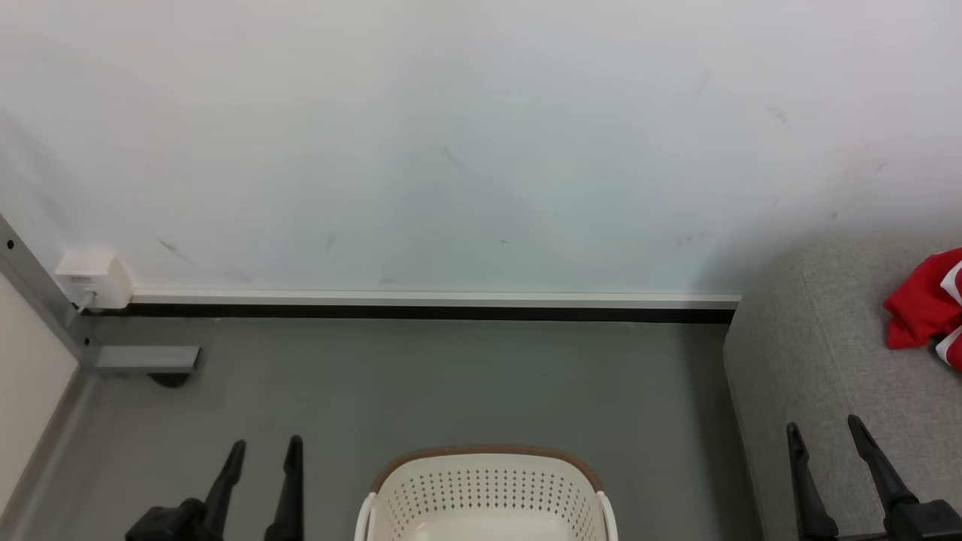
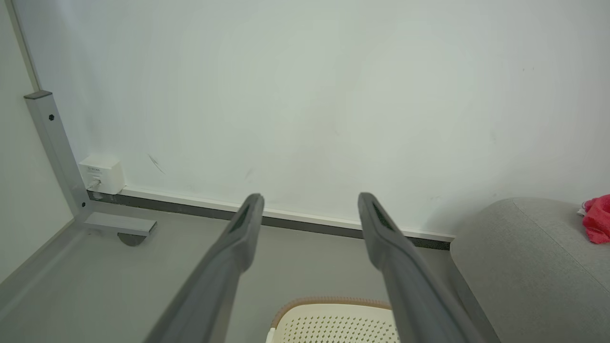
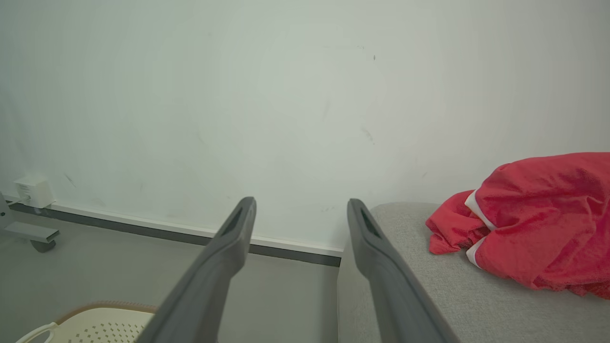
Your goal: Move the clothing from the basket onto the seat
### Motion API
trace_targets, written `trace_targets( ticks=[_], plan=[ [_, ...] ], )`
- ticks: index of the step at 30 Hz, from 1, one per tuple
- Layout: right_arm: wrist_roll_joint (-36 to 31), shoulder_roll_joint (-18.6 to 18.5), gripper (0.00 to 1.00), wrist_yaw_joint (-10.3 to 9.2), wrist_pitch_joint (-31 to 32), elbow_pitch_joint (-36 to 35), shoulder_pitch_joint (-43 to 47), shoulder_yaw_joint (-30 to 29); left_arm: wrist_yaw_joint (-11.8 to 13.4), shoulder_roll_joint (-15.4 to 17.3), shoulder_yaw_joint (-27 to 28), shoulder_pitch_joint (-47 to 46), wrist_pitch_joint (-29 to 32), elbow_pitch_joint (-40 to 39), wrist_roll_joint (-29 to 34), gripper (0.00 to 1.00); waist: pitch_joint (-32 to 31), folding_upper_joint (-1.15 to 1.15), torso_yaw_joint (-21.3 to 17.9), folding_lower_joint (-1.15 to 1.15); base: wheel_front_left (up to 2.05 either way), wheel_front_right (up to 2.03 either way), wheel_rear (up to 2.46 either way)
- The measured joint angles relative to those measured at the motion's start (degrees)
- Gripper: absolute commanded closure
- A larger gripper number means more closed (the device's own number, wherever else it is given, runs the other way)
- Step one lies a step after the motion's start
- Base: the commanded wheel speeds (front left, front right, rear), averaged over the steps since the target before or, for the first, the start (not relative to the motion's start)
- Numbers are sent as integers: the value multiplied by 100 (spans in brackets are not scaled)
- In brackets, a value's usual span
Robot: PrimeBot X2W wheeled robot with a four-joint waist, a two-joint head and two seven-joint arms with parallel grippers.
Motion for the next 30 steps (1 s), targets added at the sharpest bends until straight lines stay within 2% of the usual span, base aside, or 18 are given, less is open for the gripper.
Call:
trace_targets(
  ticks=[10,19,20,24,30],
  plan=[
    [23,74,0,0,1,80,203,-98,-336,-276,398,25,0,153,334,0,-8,0,-14,1,0,0,0],
    [138,88,0,0,0,121,207,7,-521,-353,479,2,0,261,430,0,20,0,-55,1,0,0,0],
    [138,90,100,0,0,149,209,9,-526,-364,465,12,0,290,428,100,19,0,-55,1,0,0,0],
    [168,119,100,1,16,338,247,9,-527,-412,443,95,18,482,402,100,19,0,-57,1,0,0,0],
    [803,134,100,1,219,385,235,-32,-527,-430,505,89,232,531,-179,100,20,0,-62,1,0,0,0]
  ],
)
